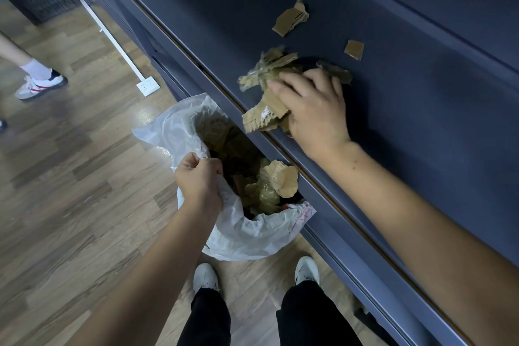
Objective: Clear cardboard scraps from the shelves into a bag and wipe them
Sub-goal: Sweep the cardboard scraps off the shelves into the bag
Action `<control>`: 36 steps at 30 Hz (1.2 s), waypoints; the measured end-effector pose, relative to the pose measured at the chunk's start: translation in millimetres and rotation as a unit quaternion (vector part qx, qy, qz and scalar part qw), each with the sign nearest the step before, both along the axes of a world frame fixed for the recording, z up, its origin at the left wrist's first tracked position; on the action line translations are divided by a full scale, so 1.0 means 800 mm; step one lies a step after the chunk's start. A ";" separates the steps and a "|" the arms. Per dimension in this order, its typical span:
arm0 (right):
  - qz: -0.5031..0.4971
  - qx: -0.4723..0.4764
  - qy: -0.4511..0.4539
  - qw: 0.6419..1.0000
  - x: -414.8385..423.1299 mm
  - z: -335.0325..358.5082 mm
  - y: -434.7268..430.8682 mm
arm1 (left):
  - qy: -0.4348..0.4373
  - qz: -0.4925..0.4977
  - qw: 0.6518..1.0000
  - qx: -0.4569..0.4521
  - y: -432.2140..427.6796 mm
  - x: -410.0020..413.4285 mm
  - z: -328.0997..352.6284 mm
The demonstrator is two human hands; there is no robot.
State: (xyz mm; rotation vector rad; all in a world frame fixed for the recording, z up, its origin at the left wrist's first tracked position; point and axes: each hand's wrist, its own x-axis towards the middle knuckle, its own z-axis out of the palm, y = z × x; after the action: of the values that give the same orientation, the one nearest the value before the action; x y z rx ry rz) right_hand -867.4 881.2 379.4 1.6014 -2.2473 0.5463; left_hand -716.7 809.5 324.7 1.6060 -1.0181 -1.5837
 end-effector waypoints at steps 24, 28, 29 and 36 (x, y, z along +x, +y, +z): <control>0.211 0.325 -0.099 0.917 0.078 -0.043 0.015 | 0.071 0.031 0.997 0.022 -0.001 -0.007 0.006; 0.232 0.297 -0.170 0.911 0.079 -0.015 0.015 | 0.072 0.028 0.997 0.014 -0.002 -0.007 0.004; 0.239 0.258 -0.197 0.915 0.077 -0.004 0.017 | 0.074 0.029 0.997 0.014 -0.002 -0.006 0.004; -0.090 0.034 -0.228 0.969 -0.017 0.012 0.005 | 0.045 0.019 0.998 0.024 -0.005 -0.005 0.002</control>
State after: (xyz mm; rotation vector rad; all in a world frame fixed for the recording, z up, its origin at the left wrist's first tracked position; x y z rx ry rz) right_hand -880.8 885.2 388.8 1.3875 -2.7358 0.8660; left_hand -720.5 805.8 326.0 1.5619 -0.9025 -1.6515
